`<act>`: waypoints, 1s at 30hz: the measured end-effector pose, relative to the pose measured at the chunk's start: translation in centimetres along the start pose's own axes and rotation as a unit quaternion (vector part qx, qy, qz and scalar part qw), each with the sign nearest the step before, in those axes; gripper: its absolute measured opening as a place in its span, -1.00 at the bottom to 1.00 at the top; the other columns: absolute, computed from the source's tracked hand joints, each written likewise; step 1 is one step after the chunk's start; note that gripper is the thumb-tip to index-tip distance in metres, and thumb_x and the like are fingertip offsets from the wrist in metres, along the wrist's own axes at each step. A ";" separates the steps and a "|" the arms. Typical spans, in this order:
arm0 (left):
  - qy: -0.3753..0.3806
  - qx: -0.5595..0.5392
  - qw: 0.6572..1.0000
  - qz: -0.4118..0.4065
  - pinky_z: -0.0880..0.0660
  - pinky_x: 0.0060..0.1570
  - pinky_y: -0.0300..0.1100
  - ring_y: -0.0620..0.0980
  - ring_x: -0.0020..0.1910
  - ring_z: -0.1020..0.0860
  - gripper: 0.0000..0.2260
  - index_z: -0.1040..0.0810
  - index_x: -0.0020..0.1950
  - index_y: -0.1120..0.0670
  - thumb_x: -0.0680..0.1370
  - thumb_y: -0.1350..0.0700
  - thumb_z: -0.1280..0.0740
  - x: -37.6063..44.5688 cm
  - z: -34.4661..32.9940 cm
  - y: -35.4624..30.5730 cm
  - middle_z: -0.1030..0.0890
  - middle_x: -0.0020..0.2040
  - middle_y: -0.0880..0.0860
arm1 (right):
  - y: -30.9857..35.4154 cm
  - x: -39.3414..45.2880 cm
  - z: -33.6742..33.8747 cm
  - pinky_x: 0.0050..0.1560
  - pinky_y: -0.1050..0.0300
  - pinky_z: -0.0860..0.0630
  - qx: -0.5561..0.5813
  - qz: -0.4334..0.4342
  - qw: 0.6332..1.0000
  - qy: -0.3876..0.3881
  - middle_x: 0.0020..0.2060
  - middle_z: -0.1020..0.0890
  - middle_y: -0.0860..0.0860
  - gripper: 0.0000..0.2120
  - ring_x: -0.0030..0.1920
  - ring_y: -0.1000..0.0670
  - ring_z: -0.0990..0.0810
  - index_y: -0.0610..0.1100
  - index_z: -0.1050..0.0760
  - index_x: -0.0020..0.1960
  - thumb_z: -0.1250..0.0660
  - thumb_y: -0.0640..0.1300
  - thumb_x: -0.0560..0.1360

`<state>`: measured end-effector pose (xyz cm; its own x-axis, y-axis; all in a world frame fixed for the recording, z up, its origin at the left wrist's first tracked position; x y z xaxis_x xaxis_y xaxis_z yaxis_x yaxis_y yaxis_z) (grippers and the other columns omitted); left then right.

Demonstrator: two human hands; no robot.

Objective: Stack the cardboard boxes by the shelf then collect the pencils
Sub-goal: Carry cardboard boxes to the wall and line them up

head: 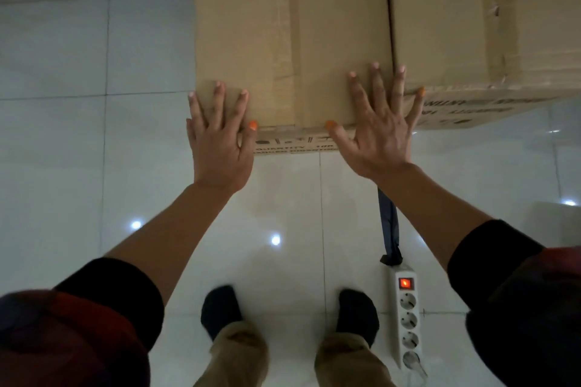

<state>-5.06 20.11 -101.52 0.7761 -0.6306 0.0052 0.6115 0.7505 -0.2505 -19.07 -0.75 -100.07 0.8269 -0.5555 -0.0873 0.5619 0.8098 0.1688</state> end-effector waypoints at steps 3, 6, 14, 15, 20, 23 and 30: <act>-0.135 -0.011 0.990 -0.047 -0.06 0.50 0.16 0.34 0.50 -0.16 -0.55 -0.40 0.48 0.02 0.66 -0.11 -0.03 0.2 -2.3 0.6 -0.34 0.51 0.10 | -0.3 0.1 -1.9 0.47 -0.38 0.18 0.010 -0.010 0.993 -0.120 0.56 -0.20 -0.07 -0.39 0.57 -0.23 0.03 0.03 -0.20 0.56 0.05 0.22 0.56; -0.227 -0.010 0.969 -0.097 -0.26 0.34 0.26 0.29 0.40 -0.35 -0.57 -0.49 0.40 0.07 0.65 -0.07 -0.05 1.0 -3.8 1.0 -0.49 0.38 0.07 | -0.4 0.9 -3.9 0.48 -0.37 0.05 0.002 0.002 0.967 -0.253 0.41 -0.46 -0.07 -0.51 0.50 -0.20 -0.26 -0.03 -0.46 0.41 -0.02 0.08 0.58; -0.347 0.060 0.913 -0.204 -0.32 0.20 0.26 0.21 0.18 -0.39 -0.58 -0.50 0.30 0.12 0.59 -0.10 -0.15 3.3 -6.0 3.3 -0.54 0.21 0.13 | -2.6 2.5 -5.3 0.46 -0.40 0.04 -0.043 0.159 0.917 -0.363 0.14 -0.59 -0.09 -0.50 0.26 -0.13 -0.52 -0.14 -0.54 0.15 -0.03 0.19 0.60; -0.343 0.065 0.914 -0.206 -0.32 0.20 0.25 0.20 0.18 -0.38 -0.58 -0.49 0.31 0.13 0.58 -0.10 -0.15 3.5 -5.8 3.3 -0.53 0.21 0.14 | -2.6 2.7 -4.9 0.46 -0.40 0.05 -0.053 0.164 0.919 -0.354 0.14 -0.58 -0.09 -0.51 0.23 -0.13 -0.52 -0.14 -0.53 0.16 -0.02 0.19 0.61; -0.253 0.136 0.938 -0.193 -0.31 0.17 0.19 0.23 0.16 -0.34 -0.52 -0.40 0.36 0.15 0.58 -0.14 -0.16 4.1 -3.7 2.8 -0.45 0.28 0.17 | -3.0 3.1 -2.8 0.42 -0.46 0.04 -0.130 0.176 0.937 -0.270 0.13 -0.53 -0.10 -0.56 0.17 -0.16 -0.51 -0.11 -0.47 0.21 -0.01 0.17 0.63; -0.197 0.157 0.953 -0.170 -0.30 0.19 0.21 0.26 0.20 -0.35 -0.49 -0.37 0.37 0.14 0.57 -0.17 -0.11 4.9 -2.7 2.3 -0.42 0.29 0.19 | -2.8 3.1 -1.9 0.34 -0.50 -0.11 -0.156 0.126 0.956 -0.216 0.24 -0.47 -0.10 -0.54 0.24 -0.18 -0.46 -0.06 -0.37 0.35 -0.01 0.19 0.62; -0.211 0.168 0.939 -0.214 -0.30 0.17 0.17 0.24 0.20 -0.37 -0.43 -0.36 0.39 0.14 0.55 -0.22 -0.10 5.5 -2.6 3.2 -0.41 0.31 0.18 | -4.3 3.5 -2.3 0.27 -0.21 -0.34 -0.170 0.167 0.944 -0.227 0.27 -0.48 -0.10 -0.56 0.25 -0.16 -0.46 -0.09 -0.32 0.39 -0.05 0.14 0.63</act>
<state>0.77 18.50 -104.84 0.3960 -0.8074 0.4373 0.8407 0.5104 0.1810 -18.58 -5.72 -103.33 0.9078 -0.2187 0.3578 0.3093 0.9253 -0.2193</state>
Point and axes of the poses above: each hand's wrist, its own x-axis towards the middle knuckle, its own z-axis out of the back of the hand, y = z × x, the point moved 1 cm from there along x, towards the middle knuckle
